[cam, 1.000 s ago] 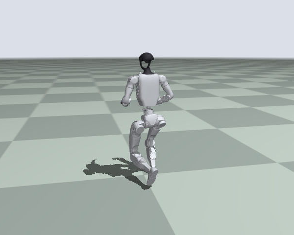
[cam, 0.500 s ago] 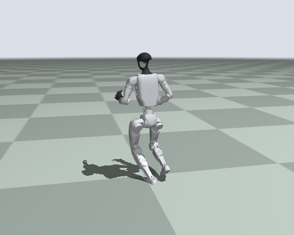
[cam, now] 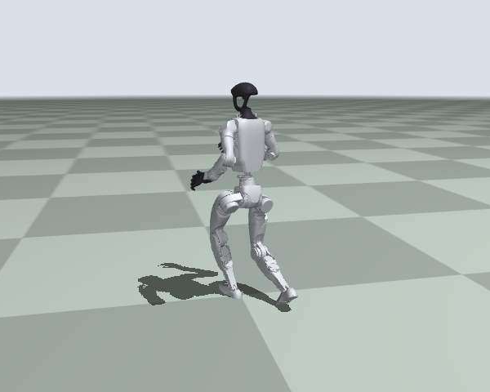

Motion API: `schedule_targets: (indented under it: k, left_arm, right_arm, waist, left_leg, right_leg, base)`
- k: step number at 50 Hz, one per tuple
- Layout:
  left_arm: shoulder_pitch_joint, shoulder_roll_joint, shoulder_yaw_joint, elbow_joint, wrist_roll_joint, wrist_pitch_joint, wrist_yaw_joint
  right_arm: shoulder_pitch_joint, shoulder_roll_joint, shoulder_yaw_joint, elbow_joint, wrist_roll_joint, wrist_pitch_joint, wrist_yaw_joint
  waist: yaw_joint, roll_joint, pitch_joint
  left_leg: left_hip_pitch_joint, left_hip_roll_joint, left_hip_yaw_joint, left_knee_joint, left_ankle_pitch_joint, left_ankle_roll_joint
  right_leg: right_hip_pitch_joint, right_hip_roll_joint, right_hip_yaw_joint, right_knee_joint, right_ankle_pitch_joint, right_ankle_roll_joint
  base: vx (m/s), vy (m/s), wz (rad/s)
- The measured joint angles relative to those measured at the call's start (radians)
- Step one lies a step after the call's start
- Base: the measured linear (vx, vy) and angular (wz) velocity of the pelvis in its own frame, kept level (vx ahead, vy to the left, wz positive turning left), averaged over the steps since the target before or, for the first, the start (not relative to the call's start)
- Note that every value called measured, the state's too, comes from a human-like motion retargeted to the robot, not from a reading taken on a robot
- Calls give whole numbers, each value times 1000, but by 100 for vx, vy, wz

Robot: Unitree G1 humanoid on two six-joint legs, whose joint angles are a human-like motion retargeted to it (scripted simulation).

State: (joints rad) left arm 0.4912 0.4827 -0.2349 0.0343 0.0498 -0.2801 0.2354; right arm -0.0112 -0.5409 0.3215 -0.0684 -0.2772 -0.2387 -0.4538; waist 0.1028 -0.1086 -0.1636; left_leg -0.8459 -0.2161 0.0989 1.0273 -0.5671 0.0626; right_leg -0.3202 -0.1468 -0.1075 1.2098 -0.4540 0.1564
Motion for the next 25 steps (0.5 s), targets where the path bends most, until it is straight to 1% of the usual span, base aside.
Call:
schedule_targets:
  k: [2,3,5,6,7,8,10,12,15,16,17,18,20,22,23,25]
  left_arm:
    - [-14,-5,-3,-8,14,1,22]
    - [-32,-11,-9,-15,26,1,35]
    - [-107,-22,-22,-31,62,6,73]
    - [-182,-28,-33,-27,81,16,103]
    - [-264,-37,-44,-17,98,26,133]
    - [-357,-48,-56,4,108,34,161]
    - [-513,-77,-69,35,105,37,193]
    - [-605,-98,-75,33,85,17,201]
    - [-678,-112,-104,25,62,-35,192]
    - [-681,-115,-116,20,60,-46,185]
    - [-679,-117,-127,16,60,-55,177]
    - [-668,-120,-137,10,60,-59,169]
    - [-618,-129,-152,17,59,-55,155]
    - [-540,-139,-160,47,53,-31,138]
    - [-495,-143,-163,68,49,-16,129]
    - [-406,-143,-154,111,31,13,99]
  right_arm:
    - [41,19,18,14,-11,-5,20]
    - [65,29,29,26,-20,-5,25]
    - [115,52,50,61,-40,-1,34]
    - [131,63,60,87,-49,-1,39]
    - [145,71,69,112,-54,-2,46]
    - [155,75,77,138,-53,-10,56]
    - [186,66,84,164,-33,-31,84]
    - [235,46,81,159,6,-46,109]
    - [309,23,58,149,56,-52,128]
    - [324,22,48,148,65,-51,122]
    - [336,22,39,147,72,-51,115]
    - [341,23,33,144,77,-52,105]
    - [333,29,26,140,75,-49,86]
    - [285,31,16,135,60,-39,59]
    - [249,32,10,133,49,-31,43]
    - [143,32,-4,132,29,-9,4]
  waist:
    - [-36,-20,-3]
    - [-55,-24,-3]
    - [-99,-31,5]
    - [-123,-32,16]
    - [-145,-30,27]
    - [-165,-21,37]
    - [-204,14,46]
    - [-236,61,38]
    - [-252,137,20]
    - [-244,164,15]
    - [-234,187,11]
    - [-222,204,10]
    - [-193,219,14]
    - [-149,219,32]
    - [-124,214,42]
    - [-81,192,57]
  left_leg:
    - [19,-53,7,24,-5,27]
    - [26,-67,10,81,-30,52]
    - [64,-89,11,181,-115,108]
    - [103,-93,5,198,-160,126]
    - [146,-93,-2,204,-198,137]
    - [200,-86,-13,191,-225,137]
    - [310,-54,-35,142,-242,111]
    - [410,2,-52,92,-207,57]
    - [518,109,-73,78,-86,-45]
    - [532,148,-78,115,-37,-71]
    - [542,184,-84,162,11,-93]
    - [545,213,-90,229,54,-109]
    - [535,251,-94,393,117,-121]
    - [480,289,-91,572,133,-104]
    - [434,309,-86,656,114,-80]
    - [294,326,-78,764,47,-12]
  right_leg:
    - [-1,-59,4,137,68,10]
    - [-10,-90,-1,222,75,0]
    - [-58,-156,-4,395,46,-41]
    - [-109,-177,3,457,5,-70]
    - [-165,-191,10,505,-36,-99]
    - [-231,-188,17,527,-76,-125]
    - [-358,-157,5,494,-138,-160]
    - [-450,-91,-35,352,-170,-164]
    - [-523,61,-93,30,-169,-132]
    - [-527,118,-103,-62,-159,-126]
    - [-528,169,-112,-129,-152,-127]
    - [-524,204,-120,-146,-152,-139]
    - [-519,240,-122,-71,-184,-189]
    - [-488,252,-117,32,-258,-254]
    - [-465,251,-113,71,-298,-279]
    - [-395,231,-100,82,-360,-293]
  base:
    - [-5,6,56]
    - [-5,5,38]
    - [-4,5,26]
    - [-3,5,10]
    - [0,0,0]
    - [-1,3,-20]
    - [1,0,-29]
    - [5,-5,-27]
    - [4,-8,-31]
    - [-1,-8,-39]
    - [-4,-7,-39]
    - [-6,-5,-30]
    - [-7,-3,-14]
    - [-5,-4,14]
    - [-3,-5,40]
    - [-2,-5,64]
